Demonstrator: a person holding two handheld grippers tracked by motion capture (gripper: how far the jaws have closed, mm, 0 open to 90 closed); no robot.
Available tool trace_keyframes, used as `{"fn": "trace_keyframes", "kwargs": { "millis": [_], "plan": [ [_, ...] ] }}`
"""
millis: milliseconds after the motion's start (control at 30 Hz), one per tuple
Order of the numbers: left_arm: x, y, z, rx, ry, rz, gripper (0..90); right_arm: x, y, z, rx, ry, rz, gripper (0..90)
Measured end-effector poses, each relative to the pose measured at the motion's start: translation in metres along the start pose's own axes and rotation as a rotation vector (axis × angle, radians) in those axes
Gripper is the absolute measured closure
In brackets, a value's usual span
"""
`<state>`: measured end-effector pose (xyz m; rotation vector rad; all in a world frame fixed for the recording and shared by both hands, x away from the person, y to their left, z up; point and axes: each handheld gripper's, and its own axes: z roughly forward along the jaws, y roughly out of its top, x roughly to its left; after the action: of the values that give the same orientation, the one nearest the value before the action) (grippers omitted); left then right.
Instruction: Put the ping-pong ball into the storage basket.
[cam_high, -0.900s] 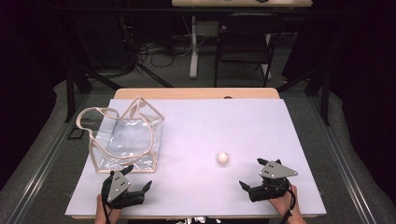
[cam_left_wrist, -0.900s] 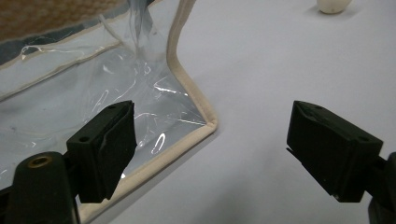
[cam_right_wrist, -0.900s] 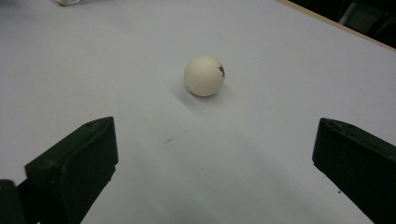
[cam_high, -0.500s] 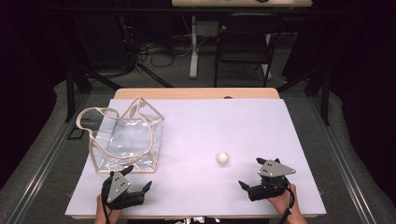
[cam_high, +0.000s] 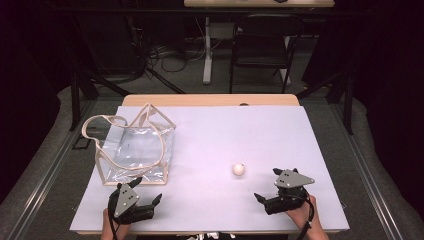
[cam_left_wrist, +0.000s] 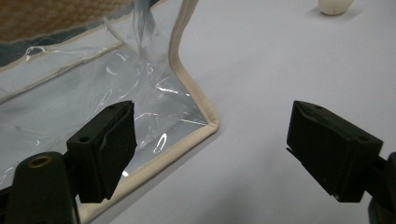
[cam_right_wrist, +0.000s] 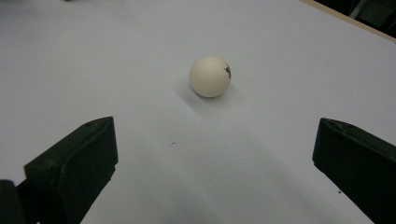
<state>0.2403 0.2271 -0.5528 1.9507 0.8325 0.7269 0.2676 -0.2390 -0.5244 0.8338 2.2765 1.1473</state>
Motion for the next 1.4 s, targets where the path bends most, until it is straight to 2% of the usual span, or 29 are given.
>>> {"fn": "trace_keyframes", "kwargs": {
  "millis": [767, 967, 1400],
  "plan": [
    [-0.001, 0.000, -0.001, -0.005, 0.002, -0.003, 16.2, -0.001, 0.026, 0.005, 0.024, 0.014, -0.015, 0.0],
    [-0.001, -0.001, 0.000, 0.000, -0.003, -0.001, 16.2, -0.002, 0.033, 0.010, 0.050, 0.022, -0.020, 0.0],
    [-0.001, 0.000, -0.001, -0.003, 0.002, -0.006, 16.2, -0.007, 0.052, 0.025, 0.063, 0.035, -0.025, 0.0]
  ]
}}
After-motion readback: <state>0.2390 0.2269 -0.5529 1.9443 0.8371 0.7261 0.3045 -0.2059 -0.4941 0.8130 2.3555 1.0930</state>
